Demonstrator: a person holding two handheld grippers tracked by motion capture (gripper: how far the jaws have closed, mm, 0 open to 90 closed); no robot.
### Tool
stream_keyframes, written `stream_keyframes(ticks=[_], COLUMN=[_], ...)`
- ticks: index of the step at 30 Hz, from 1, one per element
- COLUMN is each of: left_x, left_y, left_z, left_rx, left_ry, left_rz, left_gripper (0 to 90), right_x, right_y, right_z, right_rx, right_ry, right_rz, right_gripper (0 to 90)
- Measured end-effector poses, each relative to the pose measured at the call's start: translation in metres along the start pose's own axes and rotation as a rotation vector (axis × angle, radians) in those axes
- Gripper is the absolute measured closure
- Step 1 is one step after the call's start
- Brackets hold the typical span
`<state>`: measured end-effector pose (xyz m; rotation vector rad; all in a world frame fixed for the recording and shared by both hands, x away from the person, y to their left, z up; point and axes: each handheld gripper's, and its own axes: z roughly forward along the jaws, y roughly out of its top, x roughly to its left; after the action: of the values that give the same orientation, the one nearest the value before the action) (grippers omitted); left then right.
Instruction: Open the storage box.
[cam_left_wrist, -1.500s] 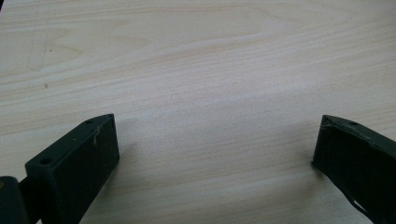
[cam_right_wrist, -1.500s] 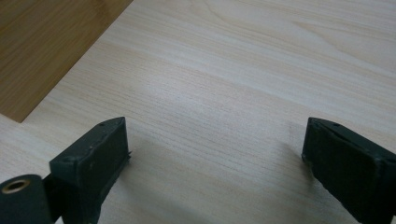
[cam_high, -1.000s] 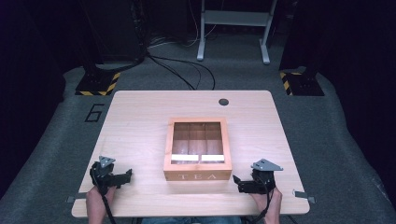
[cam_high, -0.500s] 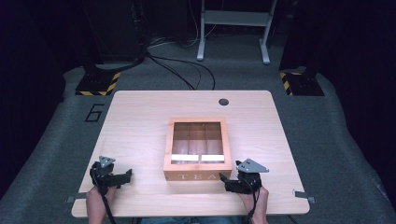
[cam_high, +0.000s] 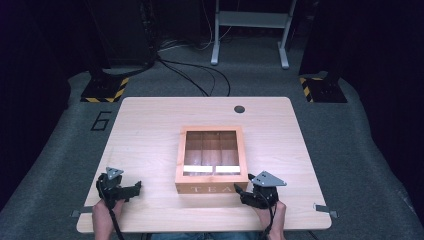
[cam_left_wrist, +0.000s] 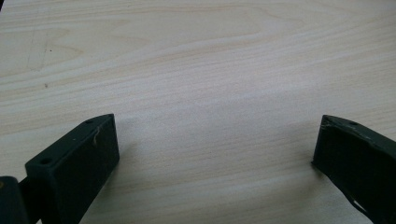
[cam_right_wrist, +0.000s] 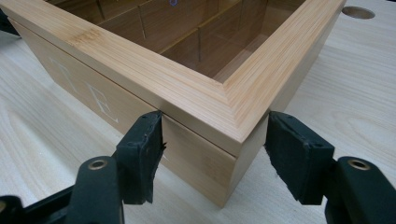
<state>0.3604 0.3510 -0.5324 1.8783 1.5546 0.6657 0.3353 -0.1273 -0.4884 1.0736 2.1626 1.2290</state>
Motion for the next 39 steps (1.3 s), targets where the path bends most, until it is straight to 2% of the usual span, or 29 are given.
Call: stream_keyframes(ticks=[8, 10, 18, 24, 39], left_x=[0.0002, 0.0001, 0.0002, 0.0002, 0.0002], left_y=[0.0001, 0.0001, 0.0002, 0.0002, 0.0002], left_z=[-0.0001, -0.0001, -0.0002, -0.0003, -0.0001], left_rx=[0.001, 0.002, 0.004, 0.004, 0.002], left_ry=[-0.002, -0.002, -0.003, -0.003, -0.002], left_rz=[0.001, 0.0, 0.0, 0.001, 0.002], left_gripper=[0.2, 0.2, 0.1, 0.2, 0.2], right_x=[-0.0014, -0.0024, -0.0015, -0.0041, -0.0022], right_y=[-0.0034, -0.0047, -0.007, -0.0082, -0.0046], right_z=[-0.0015, -0.0016, -0.0037, -0.0053, -0.009], right_rx=[-0.017, -0.023, -0.041, -0.073, -0.08], right_ry=[0.01, 0.016, 0.007, 0.02, 0.0], right_rz=[0.017, 0.034, 0.024, 0.047, 0.022], right_gripper=[39.1, 40.1, 43.3, 47.3, 52.8])
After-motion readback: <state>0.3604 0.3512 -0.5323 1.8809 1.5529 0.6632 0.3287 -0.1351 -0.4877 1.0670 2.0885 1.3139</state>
